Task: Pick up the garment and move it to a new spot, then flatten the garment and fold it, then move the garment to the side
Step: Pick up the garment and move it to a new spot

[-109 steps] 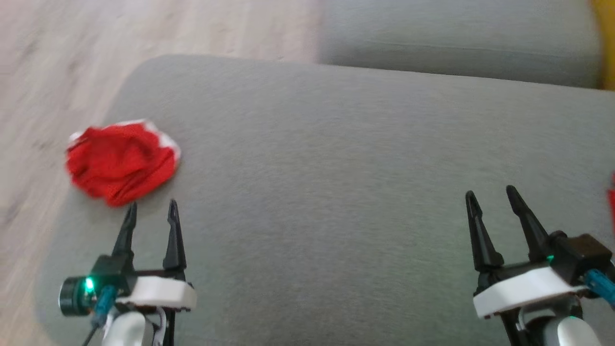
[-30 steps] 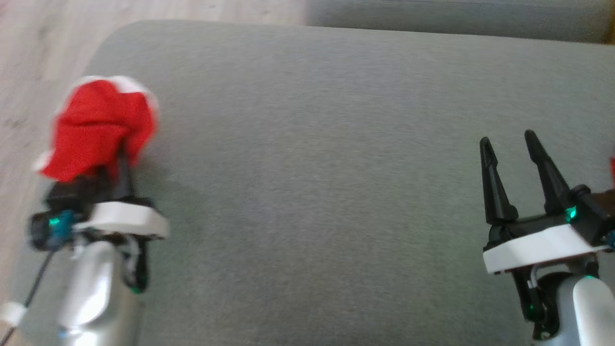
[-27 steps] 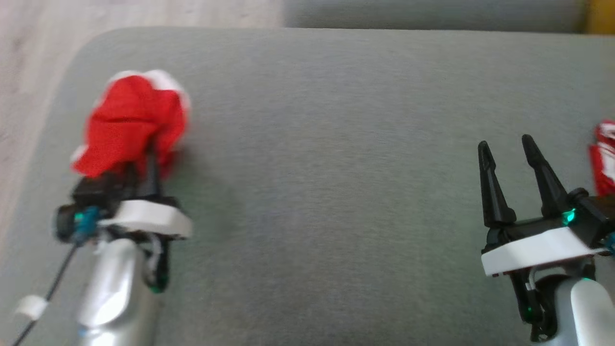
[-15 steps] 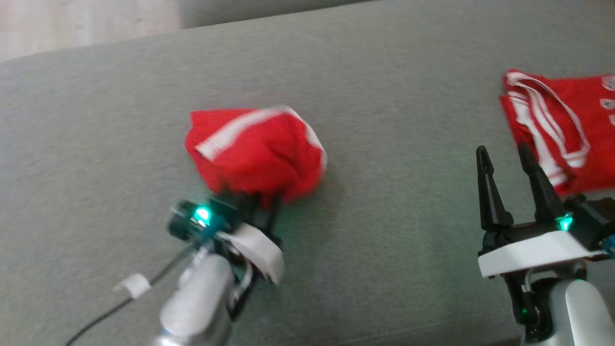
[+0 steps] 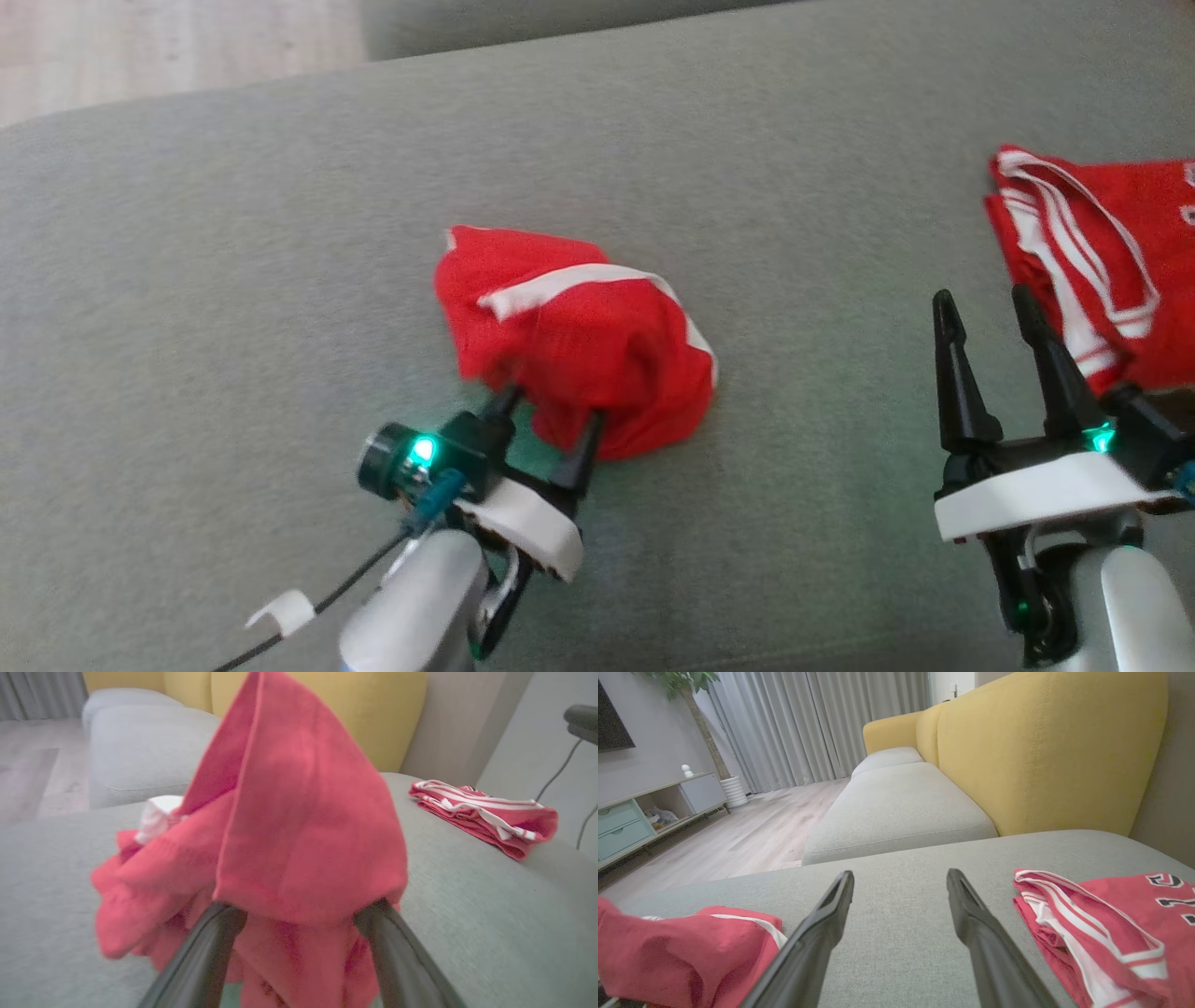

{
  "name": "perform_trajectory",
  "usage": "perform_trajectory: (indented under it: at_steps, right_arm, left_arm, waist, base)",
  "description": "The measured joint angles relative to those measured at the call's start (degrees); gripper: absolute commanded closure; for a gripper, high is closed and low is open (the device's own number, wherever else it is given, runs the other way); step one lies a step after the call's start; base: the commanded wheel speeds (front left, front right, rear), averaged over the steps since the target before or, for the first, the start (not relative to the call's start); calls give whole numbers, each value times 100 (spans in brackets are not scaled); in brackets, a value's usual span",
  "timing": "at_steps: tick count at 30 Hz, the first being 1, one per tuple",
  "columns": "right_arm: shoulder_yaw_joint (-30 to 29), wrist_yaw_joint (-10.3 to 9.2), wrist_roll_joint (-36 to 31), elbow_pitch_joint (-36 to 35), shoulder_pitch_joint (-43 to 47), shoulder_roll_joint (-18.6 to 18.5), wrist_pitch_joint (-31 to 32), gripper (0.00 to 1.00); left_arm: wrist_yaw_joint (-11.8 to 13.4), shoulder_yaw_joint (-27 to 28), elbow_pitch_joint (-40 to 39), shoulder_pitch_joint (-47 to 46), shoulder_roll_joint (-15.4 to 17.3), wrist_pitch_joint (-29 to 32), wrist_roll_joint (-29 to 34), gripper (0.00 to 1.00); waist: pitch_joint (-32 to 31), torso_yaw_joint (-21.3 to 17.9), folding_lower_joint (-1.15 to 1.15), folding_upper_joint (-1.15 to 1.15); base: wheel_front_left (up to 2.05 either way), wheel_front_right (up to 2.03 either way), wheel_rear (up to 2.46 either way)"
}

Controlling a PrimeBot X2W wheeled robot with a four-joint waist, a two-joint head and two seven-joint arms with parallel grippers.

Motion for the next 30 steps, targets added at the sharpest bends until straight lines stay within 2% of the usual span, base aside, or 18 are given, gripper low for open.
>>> perform_trajectory:
  at_steps: [4,9,13,21,30]
  right_arm:
    - [-60,0,-26,-43,16,1,51,0]
    - [-125,0,-80,-123,27,1,111,0]
    - [-168,0,-133,-169,34,1,188,0]
    - [-202,0,-256,-247,160,2,313,0]
    - [-172,0,-269,-374,510,4,456,0]
  left_arm:
    - [300,314,-386,27,152,-86,-2,0]
    - [759,1026,-1002,297,617,-121,-37,0]
    - [1003,1574,-1354,548,990,-136,-116,0]
    - [915,1997,-1674,1060,1482,69,-461,0]
    - [1057,2054,-2371,1751,1661,504,-537,0]
  waist:
    - [-102,286,0,0]
    - [-177,636,0,0]
    - [-187,858,0,0]
    - [-254,979,0,0]
    - [-476,846,0,0]
  base:
    - [0,0,0]
    - [0,0,0]
    - [0,0,0]
    - [0,0,0]
    - [0,0,0]
